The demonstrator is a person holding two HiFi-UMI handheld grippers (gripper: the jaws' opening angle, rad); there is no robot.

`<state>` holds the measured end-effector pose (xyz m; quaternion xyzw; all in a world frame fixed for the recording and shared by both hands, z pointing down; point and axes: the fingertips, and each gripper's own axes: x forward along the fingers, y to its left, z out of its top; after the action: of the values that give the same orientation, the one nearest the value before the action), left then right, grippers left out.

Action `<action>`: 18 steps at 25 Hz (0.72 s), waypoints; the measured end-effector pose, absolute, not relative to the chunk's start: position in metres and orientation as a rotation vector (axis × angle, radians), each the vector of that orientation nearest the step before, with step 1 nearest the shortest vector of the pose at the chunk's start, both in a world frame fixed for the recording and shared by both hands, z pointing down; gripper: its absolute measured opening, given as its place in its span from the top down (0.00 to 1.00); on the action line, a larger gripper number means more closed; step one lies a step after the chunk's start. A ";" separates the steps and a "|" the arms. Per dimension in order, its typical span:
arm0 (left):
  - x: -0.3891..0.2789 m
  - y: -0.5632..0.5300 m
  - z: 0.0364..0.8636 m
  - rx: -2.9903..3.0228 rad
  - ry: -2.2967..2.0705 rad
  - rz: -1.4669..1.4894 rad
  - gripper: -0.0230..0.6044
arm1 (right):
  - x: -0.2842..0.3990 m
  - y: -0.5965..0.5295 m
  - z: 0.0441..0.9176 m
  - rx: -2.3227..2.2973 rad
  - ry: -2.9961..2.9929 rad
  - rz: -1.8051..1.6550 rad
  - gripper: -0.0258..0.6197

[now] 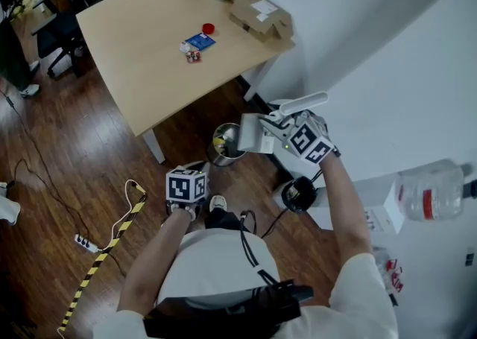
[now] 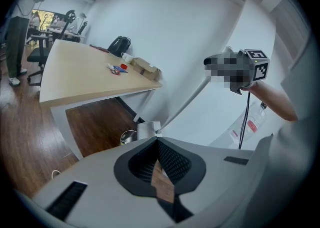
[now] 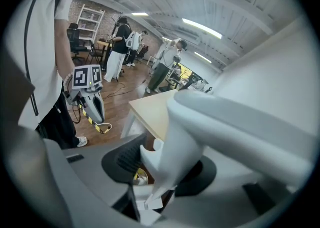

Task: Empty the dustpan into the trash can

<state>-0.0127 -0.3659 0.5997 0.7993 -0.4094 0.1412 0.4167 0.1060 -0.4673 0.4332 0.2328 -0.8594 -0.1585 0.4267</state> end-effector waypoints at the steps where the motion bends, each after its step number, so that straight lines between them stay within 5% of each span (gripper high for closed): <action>1: -0.012 -0.365 0.599 2.008 -1.023 0.353 0.98 | 0.110 -0.468 0.429 0.598 -2.145 -0.390 0.68; 18: -0.006 -0.317 0.599 2.080 -0.865 0.374 0.98 | 0.136 -0.398 0.353 0.863 -2.151 -0.230 0.68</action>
<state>-0.0059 -0.3167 0.5989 0.8283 -0.3444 0.1491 0.4159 0.1360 -0.3984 0.3531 0.3402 -0.8485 -0.0906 0.3951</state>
